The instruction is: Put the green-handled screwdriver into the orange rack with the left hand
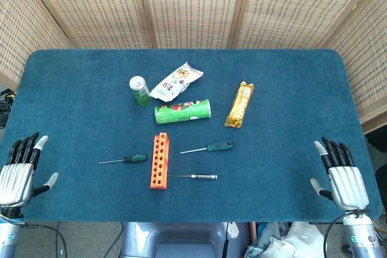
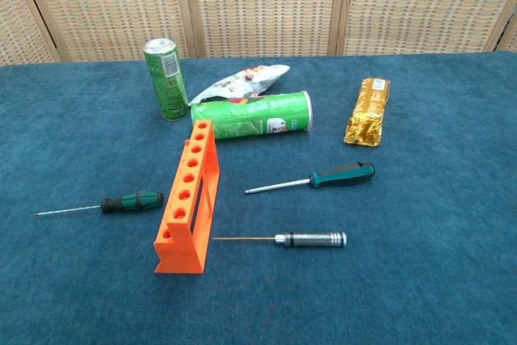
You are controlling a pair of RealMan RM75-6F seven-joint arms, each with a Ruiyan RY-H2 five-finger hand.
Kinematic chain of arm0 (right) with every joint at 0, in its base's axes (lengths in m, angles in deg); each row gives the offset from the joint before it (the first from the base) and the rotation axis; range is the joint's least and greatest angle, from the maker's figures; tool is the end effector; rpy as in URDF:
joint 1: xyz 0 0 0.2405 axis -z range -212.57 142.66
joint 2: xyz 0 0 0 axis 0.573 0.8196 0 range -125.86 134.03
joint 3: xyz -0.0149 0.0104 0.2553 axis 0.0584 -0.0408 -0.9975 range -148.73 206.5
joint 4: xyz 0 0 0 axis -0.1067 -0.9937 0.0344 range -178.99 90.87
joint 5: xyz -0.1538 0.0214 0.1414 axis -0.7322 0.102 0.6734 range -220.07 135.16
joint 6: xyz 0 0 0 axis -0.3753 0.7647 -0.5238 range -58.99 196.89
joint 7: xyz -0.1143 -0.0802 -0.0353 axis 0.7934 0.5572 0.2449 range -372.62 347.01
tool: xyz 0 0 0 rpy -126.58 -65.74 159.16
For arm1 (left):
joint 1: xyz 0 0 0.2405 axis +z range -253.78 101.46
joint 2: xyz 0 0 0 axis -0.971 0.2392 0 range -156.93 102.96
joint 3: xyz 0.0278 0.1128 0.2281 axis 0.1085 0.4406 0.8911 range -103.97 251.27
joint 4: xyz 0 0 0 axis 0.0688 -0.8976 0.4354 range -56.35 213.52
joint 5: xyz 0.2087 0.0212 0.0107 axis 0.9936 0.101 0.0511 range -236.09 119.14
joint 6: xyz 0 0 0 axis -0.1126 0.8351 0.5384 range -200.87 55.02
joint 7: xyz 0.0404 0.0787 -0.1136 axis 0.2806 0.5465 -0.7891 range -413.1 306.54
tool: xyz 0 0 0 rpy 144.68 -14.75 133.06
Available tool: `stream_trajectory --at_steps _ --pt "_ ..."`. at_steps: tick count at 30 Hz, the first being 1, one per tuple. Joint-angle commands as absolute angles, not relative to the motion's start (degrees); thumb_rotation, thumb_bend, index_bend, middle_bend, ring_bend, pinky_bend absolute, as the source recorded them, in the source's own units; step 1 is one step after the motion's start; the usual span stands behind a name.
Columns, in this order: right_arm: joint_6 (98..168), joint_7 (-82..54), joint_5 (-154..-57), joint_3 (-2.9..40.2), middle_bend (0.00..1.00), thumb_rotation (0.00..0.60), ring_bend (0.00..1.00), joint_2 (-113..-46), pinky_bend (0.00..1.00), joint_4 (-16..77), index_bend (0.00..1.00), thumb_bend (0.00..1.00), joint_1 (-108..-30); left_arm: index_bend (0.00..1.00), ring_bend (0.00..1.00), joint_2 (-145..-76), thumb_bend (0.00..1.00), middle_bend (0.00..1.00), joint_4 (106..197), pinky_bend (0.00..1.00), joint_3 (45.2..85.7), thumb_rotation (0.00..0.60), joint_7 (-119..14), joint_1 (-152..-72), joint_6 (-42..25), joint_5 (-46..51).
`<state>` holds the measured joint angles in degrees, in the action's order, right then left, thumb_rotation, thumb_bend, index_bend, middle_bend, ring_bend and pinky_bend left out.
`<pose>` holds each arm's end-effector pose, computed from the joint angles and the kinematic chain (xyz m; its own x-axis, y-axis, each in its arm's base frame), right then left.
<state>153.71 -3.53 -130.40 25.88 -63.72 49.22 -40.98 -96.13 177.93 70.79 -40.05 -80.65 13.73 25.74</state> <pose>-0.2932 -0.1867 0.1351 0.4713 0.0058 0.8820 -0.8798 -0.0667 0.4706 -0.2815 0.1763 0.1274 0.4134 -0.0026 0.9105 0.9104 0.0170 -0.4133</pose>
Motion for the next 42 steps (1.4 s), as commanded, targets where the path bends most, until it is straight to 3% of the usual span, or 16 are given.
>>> stream_trajectory --at_steps 1,15,25,34,42 --pt "153.68 -3.36 -130.34 25.86 0.00 0.600 0.00 -63.76 0.00 49.29 0.00 0.24 -41.00 0.07 0.00 -96.15 0.25 0.00 177.87 0.00 70.75 0.600 -40.10 -80.73 13.61 25.70" --pt "153.68 -3.31 -130.30 25.99 0.00 0.600 0.00 -63.49 0.00 49.54 0.00 0.24 -40.81 0.07 0.00 -96.22 0.25 0.00 178.16 0.00 70.93 0.600 -39.75 -80.72 13.72 26.08" --pt "153.09 -3.35 -130.01 26.09 0.00 0.600 0.00 -63.56 0.00 49.36 0.00 0.24 -40.92 0.17 0.00 -96.82 0.25 0.00 178.97 0.00 70.77 0.600 -40.02 -81.56 12.40 25.99" --pt "152.38 -2.39 -130.16 26.37 0.00 0.600 0.00 -63.97 0.00 49.44 0.00 0.24 -41.20 0.29 0.00 -98.49 0.26 0.00 182.65 0.00 66.92 0.600 -39.90 -87.05 5.01 21.05" --pt "152.68 -2.93 -129.91 26.14 0.00 0.600 0.00 -63.73 0.00 49.46 0.00 0.24 -41.07 0.34 0.00 -102.63 0.26 0.00 182.76 0.00 64.97 0.600 -32.14 -92.11 -0.81 14.28"
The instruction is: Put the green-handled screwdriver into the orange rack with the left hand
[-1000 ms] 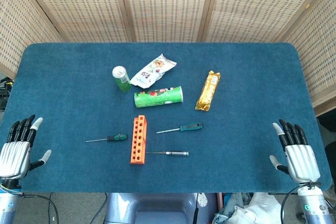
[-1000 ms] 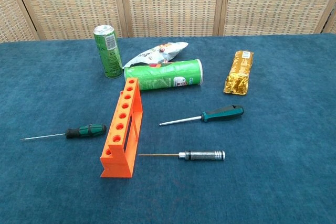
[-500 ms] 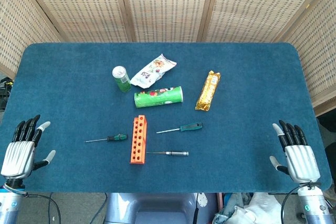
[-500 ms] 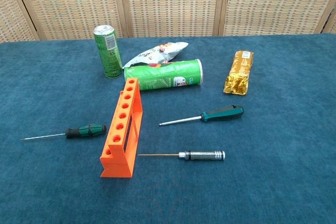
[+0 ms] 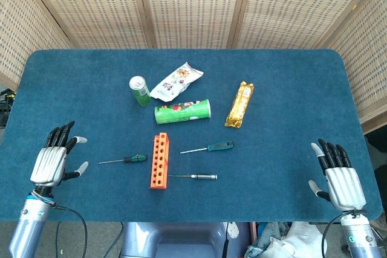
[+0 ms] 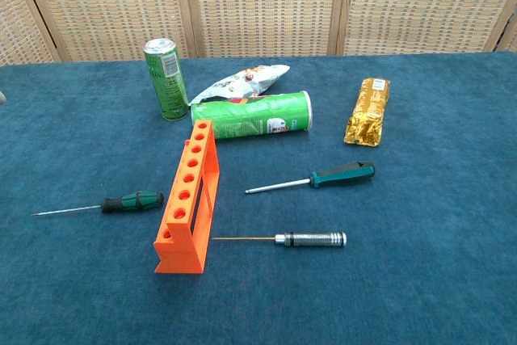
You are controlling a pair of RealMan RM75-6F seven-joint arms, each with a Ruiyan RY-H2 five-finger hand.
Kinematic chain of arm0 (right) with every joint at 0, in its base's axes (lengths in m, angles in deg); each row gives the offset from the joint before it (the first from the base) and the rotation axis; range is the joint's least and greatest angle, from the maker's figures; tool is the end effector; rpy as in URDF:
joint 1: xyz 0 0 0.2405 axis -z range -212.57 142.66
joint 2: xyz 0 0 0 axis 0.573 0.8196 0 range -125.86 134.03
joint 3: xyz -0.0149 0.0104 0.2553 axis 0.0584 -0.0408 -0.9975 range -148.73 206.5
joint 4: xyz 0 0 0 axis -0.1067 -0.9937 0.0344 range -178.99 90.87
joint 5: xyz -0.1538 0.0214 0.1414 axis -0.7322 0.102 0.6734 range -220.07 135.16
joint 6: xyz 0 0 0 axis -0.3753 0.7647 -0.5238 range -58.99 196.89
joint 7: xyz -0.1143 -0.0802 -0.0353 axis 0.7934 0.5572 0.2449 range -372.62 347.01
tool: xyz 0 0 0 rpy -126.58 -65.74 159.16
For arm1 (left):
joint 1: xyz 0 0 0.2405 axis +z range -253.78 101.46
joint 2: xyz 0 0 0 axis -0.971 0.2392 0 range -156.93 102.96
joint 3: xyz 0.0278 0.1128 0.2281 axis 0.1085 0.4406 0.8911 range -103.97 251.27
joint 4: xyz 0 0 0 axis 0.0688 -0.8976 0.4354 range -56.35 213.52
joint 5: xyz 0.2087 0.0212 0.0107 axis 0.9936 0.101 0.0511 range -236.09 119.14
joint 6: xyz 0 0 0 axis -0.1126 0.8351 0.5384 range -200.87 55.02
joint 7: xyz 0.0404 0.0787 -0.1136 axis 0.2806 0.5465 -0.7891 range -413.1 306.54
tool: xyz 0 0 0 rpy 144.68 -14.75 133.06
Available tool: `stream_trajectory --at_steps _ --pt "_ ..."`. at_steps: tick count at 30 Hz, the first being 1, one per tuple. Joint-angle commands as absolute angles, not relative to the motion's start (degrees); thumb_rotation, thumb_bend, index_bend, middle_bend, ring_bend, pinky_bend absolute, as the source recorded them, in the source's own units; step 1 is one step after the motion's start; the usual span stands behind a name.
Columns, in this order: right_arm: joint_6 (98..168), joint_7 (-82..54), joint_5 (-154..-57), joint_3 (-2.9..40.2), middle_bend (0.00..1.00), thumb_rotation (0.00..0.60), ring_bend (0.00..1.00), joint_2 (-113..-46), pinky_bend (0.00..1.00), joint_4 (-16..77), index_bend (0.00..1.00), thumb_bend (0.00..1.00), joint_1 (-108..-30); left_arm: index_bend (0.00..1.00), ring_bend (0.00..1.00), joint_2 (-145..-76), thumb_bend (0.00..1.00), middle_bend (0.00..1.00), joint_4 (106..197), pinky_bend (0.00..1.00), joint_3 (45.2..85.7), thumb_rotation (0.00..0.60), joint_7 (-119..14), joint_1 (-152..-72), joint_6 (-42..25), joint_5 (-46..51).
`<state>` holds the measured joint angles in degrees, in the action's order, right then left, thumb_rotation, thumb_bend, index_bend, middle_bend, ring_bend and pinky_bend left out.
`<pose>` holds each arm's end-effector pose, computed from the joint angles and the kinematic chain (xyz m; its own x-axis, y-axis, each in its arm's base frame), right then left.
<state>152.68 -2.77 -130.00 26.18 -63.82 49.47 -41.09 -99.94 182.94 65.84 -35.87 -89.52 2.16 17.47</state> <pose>-0.2940 -0.1860 0.1313 0.4785 -0.0170 0.8779 -0.8767 -0.0657 0.4765 -0.2377 0.2285 0.0900 0.3170 0.1085 0.9422 0.9482 -0.0587 -0.3123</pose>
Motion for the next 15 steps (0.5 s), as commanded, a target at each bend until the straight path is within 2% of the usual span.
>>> stream_trajectory --at_steps 1,15 --pt "152.69 -3.06 -129.95 26.14 0.00 0.600 0.00 -63.67 0.00 49.47 0.00 0.24 -41.07 0.34 0.00 -103.83 0.26 0.00 182.53 0.00 64.67 0.600 -30.82 -92.90 -1.57 12.75" --pt "152.85 -4.23 -130.05 26.06 0.00 0.600 0.00 -63.38 0.00 49.27 0.00 0.24 -41.03 0.37 0.00 -112.40 0.26 0.00 180.14 0.00 62.93 0.600 -20.23 -99.77 -5.63 0.58"
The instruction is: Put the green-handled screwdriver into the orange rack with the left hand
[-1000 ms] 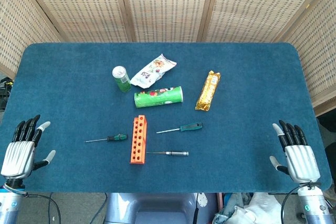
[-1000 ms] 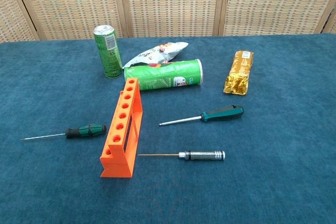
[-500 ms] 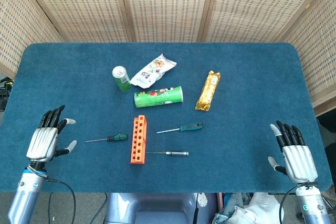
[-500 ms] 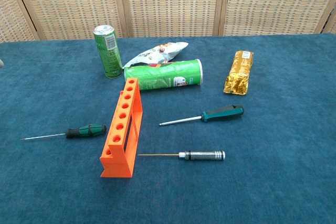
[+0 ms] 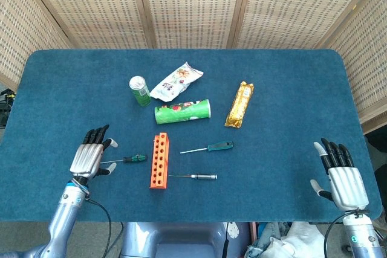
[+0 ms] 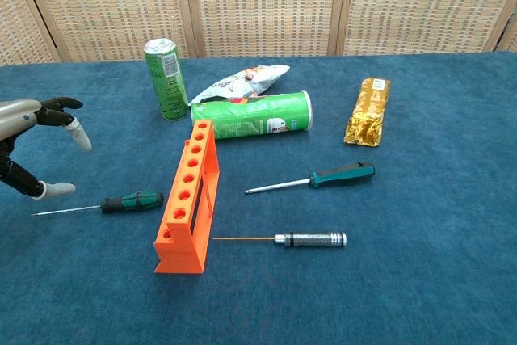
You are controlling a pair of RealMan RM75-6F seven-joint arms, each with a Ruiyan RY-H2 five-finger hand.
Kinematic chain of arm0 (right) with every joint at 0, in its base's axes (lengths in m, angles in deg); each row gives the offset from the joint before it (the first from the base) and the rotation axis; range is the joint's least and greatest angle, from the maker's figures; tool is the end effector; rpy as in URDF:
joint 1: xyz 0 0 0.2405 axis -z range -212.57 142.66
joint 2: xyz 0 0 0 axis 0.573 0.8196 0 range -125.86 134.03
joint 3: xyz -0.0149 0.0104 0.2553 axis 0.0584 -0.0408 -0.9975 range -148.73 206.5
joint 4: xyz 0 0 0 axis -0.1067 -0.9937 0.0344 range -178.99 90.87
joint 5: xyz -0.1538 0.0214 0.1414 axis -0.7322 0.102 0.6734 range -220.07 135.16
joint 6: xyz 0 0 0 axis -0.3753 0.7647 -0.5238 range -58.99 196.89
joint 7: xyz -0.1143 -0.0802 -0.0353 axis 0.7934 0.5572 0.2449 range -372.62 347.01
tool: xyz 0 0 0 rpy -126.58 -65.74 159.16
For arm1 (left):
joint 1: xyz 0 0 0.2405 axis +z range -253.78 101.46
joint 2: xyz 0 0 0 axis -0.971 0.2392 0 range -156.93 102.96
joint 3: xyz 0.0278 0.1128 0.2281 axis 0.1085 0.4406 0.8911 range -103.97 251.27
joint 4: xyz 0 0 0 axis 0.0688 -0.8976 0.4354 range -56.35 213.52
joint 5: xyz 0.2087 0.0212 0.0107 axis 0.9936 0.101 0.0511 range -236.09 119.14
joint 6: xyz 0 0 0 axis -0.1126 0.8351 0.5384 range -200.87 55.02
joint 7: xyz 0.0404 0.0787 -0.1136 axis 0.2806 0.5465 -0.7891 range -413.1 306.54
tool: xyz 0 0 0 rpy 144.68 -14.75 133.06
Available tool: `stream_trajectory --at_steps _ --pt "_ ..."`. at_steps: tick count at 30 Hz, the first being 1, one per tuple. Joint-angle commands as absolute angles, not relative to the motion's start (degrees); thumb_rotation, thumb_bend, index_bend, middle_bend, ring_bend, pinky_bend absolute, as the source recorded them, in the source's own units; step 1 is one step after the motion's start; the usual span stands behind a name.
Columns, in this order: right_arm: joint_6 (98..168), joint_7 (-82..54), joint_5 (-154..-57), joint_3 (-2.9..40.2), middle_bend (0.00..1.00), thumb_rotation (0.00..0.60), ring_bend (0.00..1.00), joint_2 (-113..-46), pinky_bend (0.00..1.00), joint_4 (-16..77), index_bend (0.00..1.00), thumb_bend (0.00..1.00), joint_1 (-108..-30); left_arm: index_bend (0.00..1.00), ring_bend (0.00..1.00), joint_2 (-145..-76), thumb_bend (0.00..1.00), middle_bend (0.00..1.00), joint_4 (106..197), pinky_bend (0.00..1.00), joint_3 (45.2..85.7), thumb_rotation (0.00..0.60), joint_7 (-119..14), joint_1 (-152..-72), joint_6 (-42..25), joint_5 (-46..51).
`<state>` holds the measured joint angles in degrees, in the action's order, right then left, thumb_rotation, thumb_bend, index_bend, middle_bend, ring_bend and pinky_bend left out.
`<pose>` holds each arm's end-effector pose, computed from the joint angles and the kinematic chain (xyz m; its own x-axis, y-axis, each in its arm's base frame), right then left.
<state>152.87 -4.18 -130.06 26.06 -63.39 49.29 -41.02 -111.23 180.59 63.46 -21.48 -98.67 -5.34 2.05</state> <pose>-0.2952 -0.1863 0.1346 0.4659 -0.0127 0.8848 -0.8834 -0.0639 0.4642 -0.2044 0.2604 0.0204 0.3511 0.2722 0.8959 0.9358 -0.0706 -0.3453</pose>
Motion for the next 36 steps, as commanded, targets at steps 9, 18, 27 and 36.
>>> stream_trajectory --at_steps 9,18,27,36 --pt "152.84 -4.73 -130.05 26.03 0.00 0.600 0.00 -63.27 0.00 49.20 0.00 0.24 -41.03 0.39 0.00 -115.71 0.26 0.00 179.13 0.00 62.34 0.600 -16.25 -102.47 -4.78 -3.67" --pt "152.96 -5.23 -130.29 26.07 0.00 0.600 0.00 -63.14 0.00 49.23 0.00 0.24 -41.01 0.39 0.00 -119.87 0.26 0.00 175.22 0.00 61.98 0.600 -11.79 -106.01 -4.98 -9.94" --pt "153.13 -6.12 -130.25 25.98 0.00 0.600 0.00 -62.88 0.00 49.14 0.00 0.24 -40.93 0.39 0.00 -123.37 0.26 0.00 171.99 0.00 62.26 0.600 -10.12 -108.61 -5.15 -13.29" --pt "153.27 -6.76 -130.49 26.02 0.00 0.600 0.00 -62.69 0.00 49.18 0.00 0.24 -40.89 0.41 0.00 -125.34 0.27 0.00 170.50 0.00 62.68 0.600 -10.08 -109.73 -5.04 -14.48"
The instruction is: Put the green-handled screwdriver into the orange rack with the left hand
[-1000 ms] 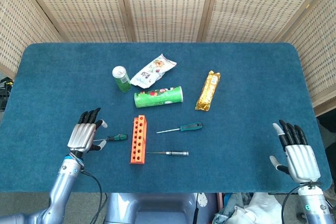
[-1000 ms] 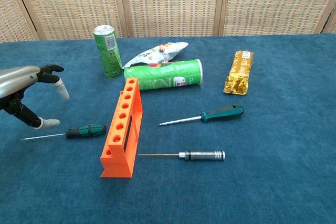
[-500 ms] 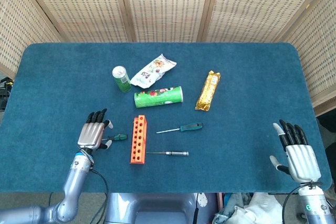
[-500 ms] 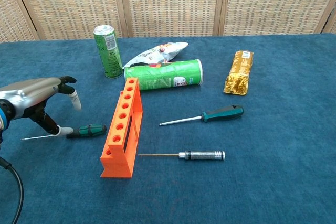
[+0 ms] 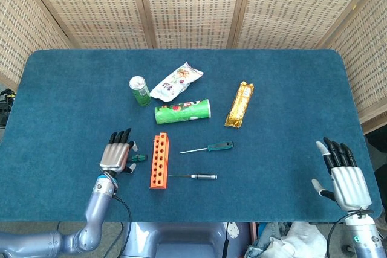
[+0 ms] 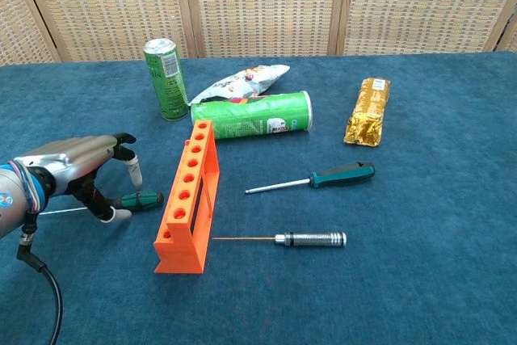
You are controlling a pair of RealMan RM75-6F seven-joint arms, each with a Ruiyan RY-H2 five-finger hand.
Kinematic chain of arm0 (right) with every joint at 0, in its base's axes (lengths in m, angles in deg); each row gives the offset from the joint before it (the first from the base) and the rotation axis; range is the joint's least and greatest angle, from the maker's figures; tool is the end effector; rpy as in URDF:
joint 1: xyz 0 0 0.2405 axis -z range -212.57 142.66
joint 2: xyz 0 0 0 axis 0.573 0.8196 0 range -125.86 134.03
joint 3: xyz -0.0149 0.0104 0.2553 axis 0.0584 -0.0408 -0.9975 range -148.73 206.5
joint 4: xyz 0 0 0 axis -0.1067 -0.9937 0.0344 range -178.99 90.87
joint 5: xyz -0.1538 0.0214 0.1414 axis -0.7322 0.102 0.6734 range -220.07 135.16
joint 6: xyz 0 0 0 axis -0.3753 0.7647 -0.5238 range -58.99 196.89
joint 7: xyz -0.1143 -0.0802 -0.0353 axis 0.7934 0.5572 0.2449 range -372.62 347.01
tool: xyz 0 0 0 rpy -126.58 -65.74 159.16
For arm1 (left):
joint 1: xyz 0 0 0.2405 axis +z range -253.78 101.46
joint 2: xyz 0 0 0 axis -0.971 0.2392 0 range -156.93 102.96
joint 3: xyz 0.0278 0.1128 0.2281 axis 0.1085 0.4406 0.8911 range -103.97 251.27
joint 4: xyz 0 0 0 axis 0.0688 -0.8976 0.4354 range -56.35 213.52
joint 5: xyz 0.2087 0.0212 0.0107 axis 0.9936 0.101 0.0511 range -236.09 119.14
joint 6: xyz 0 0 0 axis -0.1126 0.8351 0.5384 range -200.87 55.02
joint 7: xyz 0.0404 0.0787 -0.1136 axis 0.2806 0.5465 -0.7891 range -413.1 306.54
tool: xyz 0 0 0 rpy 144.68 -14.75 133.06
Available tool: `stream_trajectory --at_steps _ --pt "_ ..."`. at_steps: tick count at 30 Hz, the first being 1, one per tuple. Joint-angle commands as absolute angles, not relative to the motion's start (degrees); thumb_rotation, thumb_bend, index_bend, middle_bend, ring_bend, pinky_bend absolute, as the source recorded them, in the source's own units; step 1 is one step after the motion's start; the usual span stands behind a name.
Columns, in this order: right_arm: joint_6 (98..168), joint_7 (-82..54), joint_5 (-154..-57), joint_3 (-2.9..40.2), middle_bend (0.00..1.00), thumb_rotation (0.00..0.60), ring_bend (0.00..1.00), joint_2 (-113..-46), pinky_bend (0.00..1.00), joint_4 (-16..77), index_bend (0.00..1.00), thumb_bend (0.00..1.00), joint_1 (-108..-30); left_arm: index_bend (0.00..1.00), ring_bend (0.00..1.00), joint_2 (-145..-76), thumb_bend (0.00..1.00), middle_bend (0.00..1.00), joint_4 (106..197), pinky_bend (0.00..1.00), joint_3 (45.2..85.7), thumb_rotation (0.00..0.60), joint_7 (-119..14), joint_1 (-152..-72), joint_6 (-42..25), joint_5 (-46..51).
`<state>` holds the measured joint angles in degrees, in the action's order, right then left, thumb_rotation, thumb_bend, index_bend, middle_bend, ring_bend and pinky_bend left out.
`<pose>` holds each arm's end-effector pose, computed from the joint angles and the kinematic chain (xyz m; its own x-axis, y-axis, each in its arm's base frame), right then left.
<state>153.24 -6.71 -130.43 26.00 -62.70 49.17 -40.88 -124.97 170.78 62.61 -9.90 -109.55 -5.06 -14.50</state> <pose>-0.2961 -0.1859 0.1392 0.4392 -0.0071 0.8984 -0.8966 -0.0660 0.4378 -0.1760 0.2863 -0.0497 0.4144 0.3746 0.8294 0.9025 -0.0513 -0.4277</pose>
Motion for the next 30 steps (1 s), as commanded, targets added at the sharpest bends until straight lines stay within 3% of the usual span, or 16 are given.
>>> stream_trajectory --at_steps 1,20,26,30 --pt "153.27 -6.79 -130.53 26.04 0.00 0.600 0.00 -62.69 0.00 49.19 0.00 0.24 -40.88 0.41 0.00 -125.59 0.27 0.00 170.32 0.00 62.72 0.600 -10.18 -109.81 -5.00 -14.42" --pt "153.30 -7.08 -131.65 26.49 0.00 0.600 0.00 -62.63 0.00 49.49 0.00 0.24 -40.99 0.56 0.00 -128.60 0.35 0.00 167.02 0.00 63.73 0.600 -11.03 -110.74 -3.01 -13.11" --pt "153.26 -7.09 -131.64 26.53 0.00 0.600 0.00 -62.72 0.00 49.35 0.00 0.24 -40.99 0.56 0.00 -126.57 0.36 0.00 169.60 0.00 63.33 0.600 -13.46 -109.84 -1.66 -11.06" --pt "153.22 -6.87 -131.74 26.58 0.00 0.600 0.00 -62.79 0.00 49.34 0.00 0.24 -41.02 0.57 0.00 -121.25 0.36 0.00 176.64 0.00 61.89 0.600 -18.26 -107.67 1.40 -7.11"
